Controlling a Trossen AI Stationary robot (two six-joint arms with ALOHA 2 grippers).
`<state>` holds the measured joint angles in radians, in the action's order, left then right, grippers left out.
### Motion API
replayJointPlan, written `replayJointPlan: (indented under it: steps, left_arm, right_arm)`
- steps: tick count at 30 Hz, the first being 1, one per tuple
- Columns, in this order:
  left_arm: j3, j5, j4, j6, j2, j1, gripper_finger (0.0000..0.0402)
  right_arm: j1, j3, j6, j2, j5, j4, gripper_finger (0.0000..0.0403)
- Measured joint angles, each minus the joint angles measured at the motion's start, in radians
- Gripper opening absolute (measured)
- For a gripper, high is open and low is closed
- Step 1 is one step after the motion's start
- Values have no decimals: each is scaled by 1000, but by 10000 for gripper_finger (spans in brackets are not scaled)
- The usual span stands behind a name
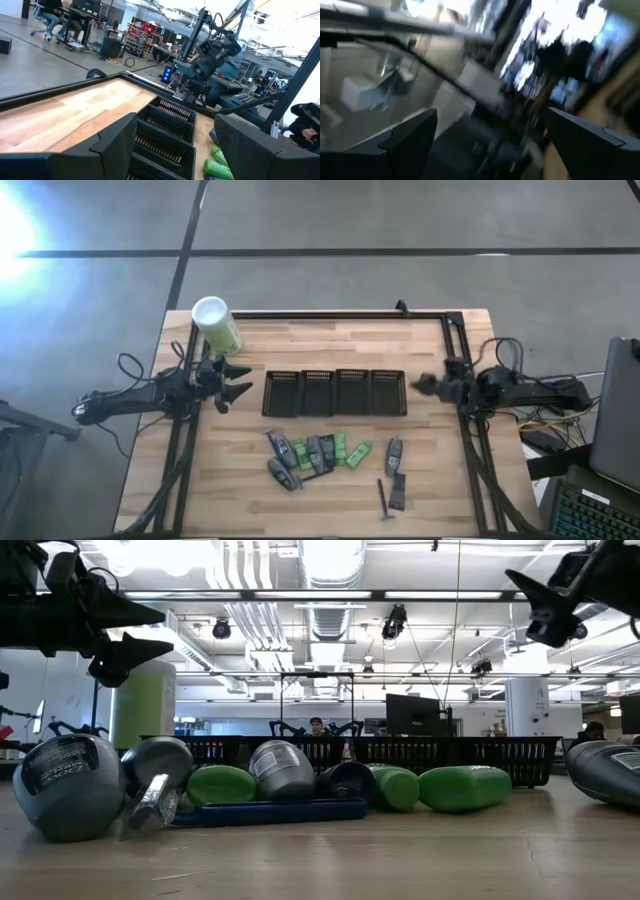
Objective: Pick & Place Travel size toiletries
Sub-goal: Put the gray deodorant into the right black basket
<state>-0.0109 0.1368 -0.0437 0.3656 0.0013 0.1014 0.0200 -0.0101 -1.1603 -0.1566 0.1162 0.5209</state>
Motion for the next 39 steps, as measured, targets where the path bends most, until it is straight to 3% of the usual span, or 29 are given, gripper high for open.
replayJointPlan:
  steps: [7,12,16,22,29,39]
  left_arm:
    - [0,1,0,3,0,0,273]
    - [0,2,0,3,0,0,273]
    - [0,2,0,3,0,0,273]
    - [0,2,0,4,0,0,273]
    - [0,2,0,6,0,0,273]
    - [0,2,0,6,0,0,273]
  right_arm:
    - [122,0,-475,-212,83,14,364]
    - [241,0,-620,-310,57,14,364]
    - [317,0,-626,-362,1,14,364]
    - [342,1,-429,-404,-82,17,364]
    - [398,-48,-493,-428,-229,76,364]
    - [601,-365,-807,-690,-199,-520,364]
